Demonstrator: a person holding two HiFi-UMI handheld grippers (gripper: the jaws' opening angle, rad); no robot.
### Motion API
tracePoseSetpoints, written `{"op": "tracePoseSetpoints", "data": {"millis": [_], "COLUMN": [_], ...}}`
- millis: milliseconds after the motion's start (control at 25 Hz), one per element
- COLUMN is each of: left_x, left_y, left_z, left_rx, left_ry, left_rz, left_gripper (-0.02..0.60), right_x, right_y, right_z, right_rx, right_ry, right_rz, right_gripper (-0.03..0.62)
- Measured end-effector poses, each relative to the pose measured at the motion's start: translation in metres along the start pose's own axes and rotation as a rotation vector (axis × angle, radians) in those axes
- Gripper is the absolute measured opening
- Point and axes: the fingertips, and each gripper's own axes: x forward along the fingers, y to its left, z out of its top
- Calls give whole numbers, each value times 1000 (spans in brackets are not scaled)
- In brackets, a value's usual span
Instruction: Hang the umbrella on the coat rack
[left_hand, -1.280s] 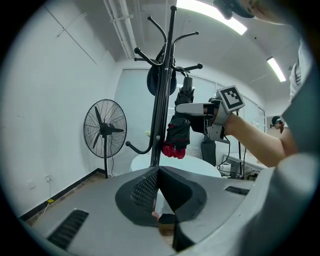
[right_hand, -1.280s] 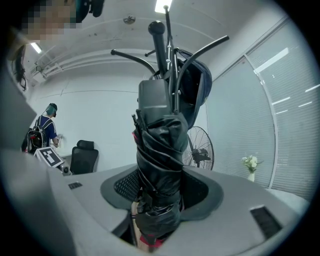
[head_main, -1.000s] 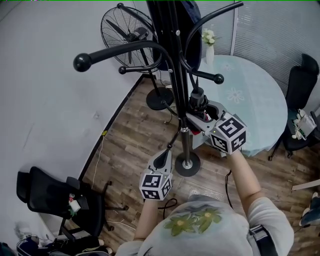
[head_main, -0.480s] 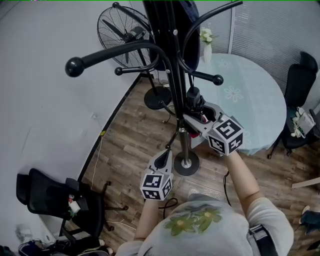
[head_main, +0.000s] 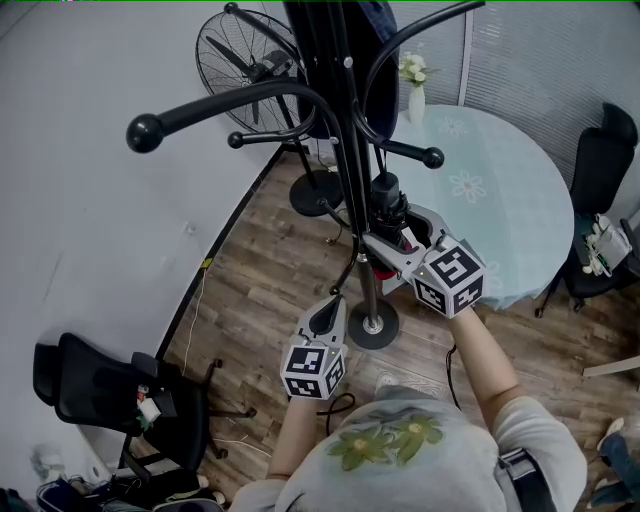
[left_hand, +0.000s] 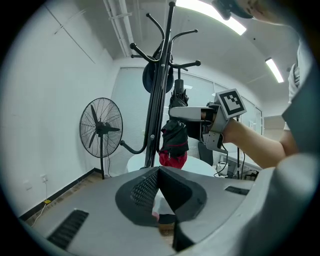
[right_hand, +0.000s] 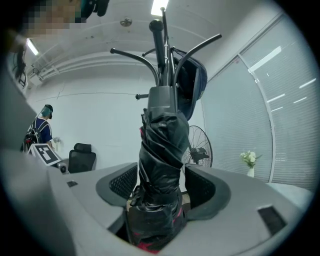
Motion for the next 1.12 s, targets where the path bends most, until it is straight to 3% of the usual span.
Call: {"op": "tracePoseSetpoints", "data": {"millis": [120,480,560,800,1120], "left_x": [-1,-2,-2,0,-5], "left_y": [-3,-26,-32,-54,-80], "left_z": [4,29,37,52,57], "left_rx": [5,53,63,80,87], "left_ry": [-6,-48,-61,-90,-92], "left_rz": [-3,-37,-46,-82,-106], "left_gripper": [3,3,3,3,3], "right_x": [-7,-38,-45,-70,-93], "right_y": [3,14,17,23,28], "right_z": [1,-2,-2,2,-11], "right_rx": [10,74,64,56,44], "right_ry": [-18,-71,-75,-128,-109], "right_rz": [-14,-38,-39,-60,-116], "right_gripper": [328,319,278,21,0]}}
